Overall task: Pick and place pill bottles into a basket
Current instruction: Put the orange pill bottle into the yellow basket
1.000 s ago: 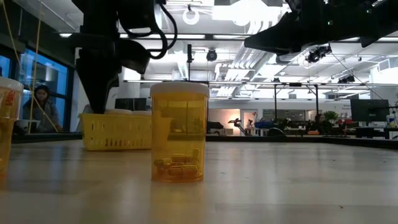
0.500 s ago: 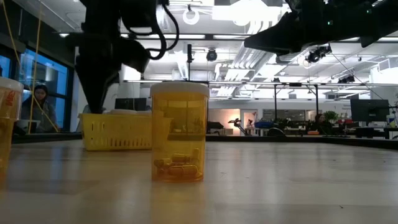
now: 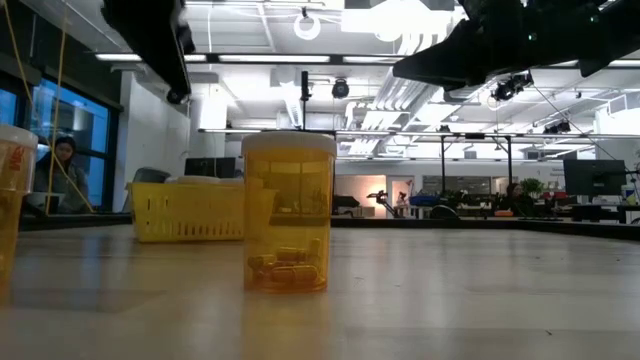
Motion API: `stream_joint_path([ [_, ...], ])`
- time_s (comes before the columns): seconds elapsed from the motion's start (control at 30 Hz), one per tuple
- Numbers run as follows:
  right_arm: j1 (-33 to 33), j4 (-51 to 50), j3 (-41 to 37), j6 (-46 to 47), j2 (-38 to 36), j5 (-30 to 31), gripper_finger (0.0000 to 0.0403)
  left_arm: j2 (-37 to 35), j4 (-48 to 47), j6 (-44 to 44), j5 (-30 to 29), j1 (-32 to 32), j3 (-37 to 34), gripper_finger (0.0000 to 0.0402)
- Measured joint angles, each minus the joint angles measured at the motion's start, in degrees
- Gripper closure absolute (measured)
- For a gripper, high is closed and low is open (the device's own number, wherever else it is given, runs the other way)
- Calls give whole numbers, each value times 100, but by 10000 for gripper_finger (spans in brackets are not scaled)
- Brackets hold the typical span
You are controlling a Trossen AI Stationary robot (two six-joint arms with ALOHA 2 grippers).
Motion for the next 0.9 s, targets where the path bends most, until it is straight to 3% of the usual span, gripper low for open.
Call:
stream_joint_path([
  [0.13, 0, -7, 0, 1, 0, -2, 299, -115, 11, -318, -1113, -665, -15, 326],
  [0.3, -2, 206, 0, 1, -2, -328, 299, -88, 128, -444, -1773, -947, -18, 337],
  [0.47, 13, 379, 0, -149, -2, -1133, 299, -80, 1131, -29, -1293, -967, -624, 329],
  [0.6, 155, 441, 0, -170, -2, -1041, 299, -277, 2583, 379, -788, -976, -1473, 305],
  [0.73, 259, 447, 0, -74, -2, -887, 299, -653, 3356, 519, -551, -963, -2218, 278],
  [0.9, 328, 546, 0, 44, -2, -1497, 299, -1262, 3900, 521, -147, -963, -2773, 232],
])
